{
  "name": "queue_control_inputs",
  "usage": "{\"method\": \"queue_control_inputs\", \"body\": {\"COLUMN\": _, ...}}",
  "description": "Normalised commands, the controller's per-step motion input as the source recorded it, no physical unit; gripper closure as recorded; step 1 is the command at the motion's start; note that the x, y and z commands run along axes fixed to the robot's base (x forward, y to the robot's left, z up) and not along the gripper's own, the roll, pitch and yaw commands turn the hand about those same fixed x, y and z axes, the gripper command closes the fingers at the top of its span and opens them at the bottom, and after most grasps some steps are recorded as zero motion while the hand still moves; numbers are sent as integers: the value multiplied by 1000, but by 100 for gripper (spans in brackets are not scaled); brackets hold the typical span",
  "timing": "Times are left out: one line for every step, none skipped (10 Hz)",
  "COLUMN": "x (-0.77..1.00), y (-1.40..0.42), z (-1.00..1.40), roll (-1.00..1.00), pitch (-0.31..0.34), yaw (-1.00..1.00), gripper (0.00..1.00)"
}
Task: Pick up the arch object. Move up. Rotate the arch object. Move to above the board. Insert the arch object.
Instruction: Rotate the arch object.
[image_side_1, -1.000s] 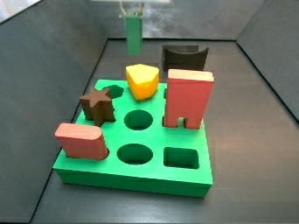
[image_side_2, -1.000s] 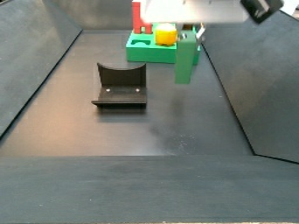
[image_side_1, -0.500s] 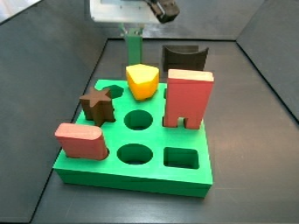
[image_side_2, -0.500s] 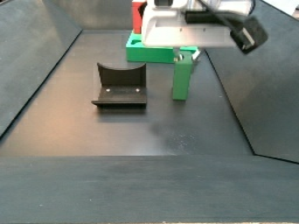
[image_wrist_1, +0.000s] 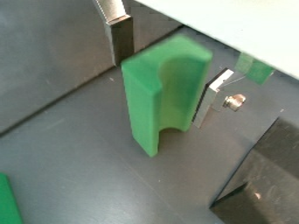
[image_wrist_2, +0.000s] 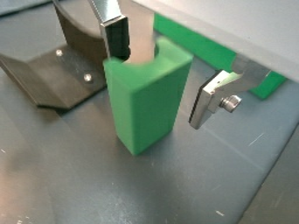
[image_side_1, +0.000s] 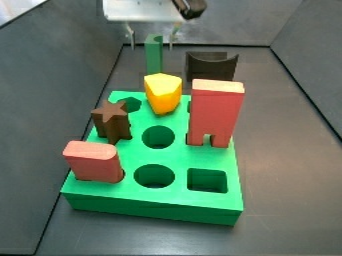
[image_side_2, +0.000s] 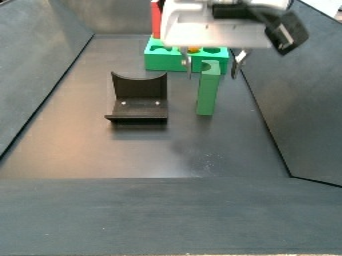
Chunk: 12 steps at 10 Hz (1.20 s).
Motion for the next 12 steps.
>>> {"method": "queue_control_inputs", "body": {"x": -31, "y": 3, "z": 891, "roll": 82, "pitch": 13, "yaw": -2, "gripper": 0}}
{"method": "queue_control_inputs", "body": {"x": -25, "y": 4, "z": 736, "roll": 88, "pitch": 30, "yaw": 1, "gripper": 0}}
{"method": "queue_control_inputs", "body": {"x": -19, "y": 5, "z": 514, "roll": 97, "pitch": 44, "yaw": 6, "gripper": 0}}
{"method": "queue_control_inputs", "body": {"x": -16, "y": 6, "z": 343, "roll": 106, "pitch": 49, "yaw": 8, "gripper": 0}}
{"method": "queue_control_inputs", "body": {"x": -11, "y": 3, "z": 173, "roll": 110, "pitch": 56, "yaw": 12, "gripper": 0}}
{"method": "queue_control_inputs", "body": {"x": 0, "y": 83, "z": 0, "roll": 17, "pitch": 8, "yaw": -1000, "gripper": 0}}
{"method": "queue_control_inputs", "body": {"x": 4, "y": 78, "z": -16, "roll": 14, "pitch": 8, "yaw": -1000, "gripper": 0}}
{"method": "queue_control_inputs", "body": {"x": 8, "y": 66, "z": -9, "roll": 8, "pitch": 7, "yaw": -1000, "gripper": 0}}
{"method": "queue_control_inputs", "body": {"x": 11, "y": 47, "z": -9, "roll": 9, "pitch": 7, "yaw": -1000, "gripper": 0}}
{"method": "queue_control_inputs", "body": {"x": 12, "y": 34, "z": -8, "roll": 9, "pitch": 7, "yaw": -1000, "gripper": 0}}
{"method": "queue_control_inputs", "body": {"x": 13, "y": 30, "z": -8, "roll": 9, "pitch": 8, "yaw": -1000, "gripper": 0}}
{"method": "queue_control_inputs", "body": {"x": 13, "y": 26, "z": -8, "roll": 10, "pitch": 8, "yaw": -1000, "gripper": 0}}
